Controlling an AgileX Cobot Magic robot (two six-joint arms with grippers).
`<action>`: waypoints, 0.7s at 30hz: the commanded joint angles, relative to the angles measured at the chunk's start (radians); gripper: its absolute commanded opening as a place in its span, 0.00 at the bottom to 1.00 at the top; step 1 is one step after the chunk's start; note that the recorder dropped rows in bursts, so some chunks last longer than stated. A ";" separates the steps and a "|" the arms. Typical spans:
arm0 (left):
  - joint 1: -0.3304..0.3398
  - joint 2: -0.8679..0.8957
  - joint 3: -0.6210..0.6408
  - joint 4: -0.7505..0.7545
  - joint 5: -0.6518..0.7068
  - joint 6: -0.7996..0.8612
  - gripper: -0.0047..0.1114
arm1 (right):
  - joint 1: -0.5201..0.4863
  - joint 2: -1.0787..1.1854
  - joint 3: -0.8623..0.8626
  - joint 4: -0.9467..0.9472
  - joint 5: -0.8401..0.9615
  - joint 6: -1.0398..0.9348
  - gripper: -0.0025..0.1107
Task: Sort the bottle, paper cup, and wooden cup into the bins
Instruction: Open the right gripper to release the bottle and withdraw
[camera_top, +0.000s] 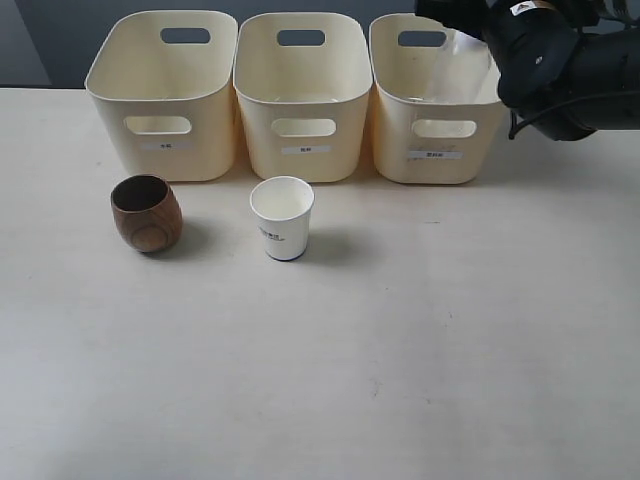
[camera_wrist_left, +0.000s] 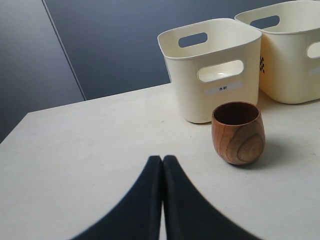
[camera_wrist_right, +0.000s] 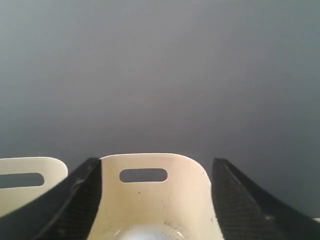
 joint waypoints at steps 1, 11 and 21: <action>-0.003 -0.005 0.001 0.000 -0.005 -0.002 0.04 | -0.006 0.001 -0.006 0.002 0.013 -0.001 0.60; -0.003 -0.005 0.001 0.000 -0.005 -0.002 0.04 | -0.006 -0.012 -0.006 0.043 0.160 -0.001 0.60; -0.003 -0.005 0.001 0.000 -0.005 -0.002 0.04 | -0.006 -0.105 -0.006 0.050 0.467 -0.001 0.60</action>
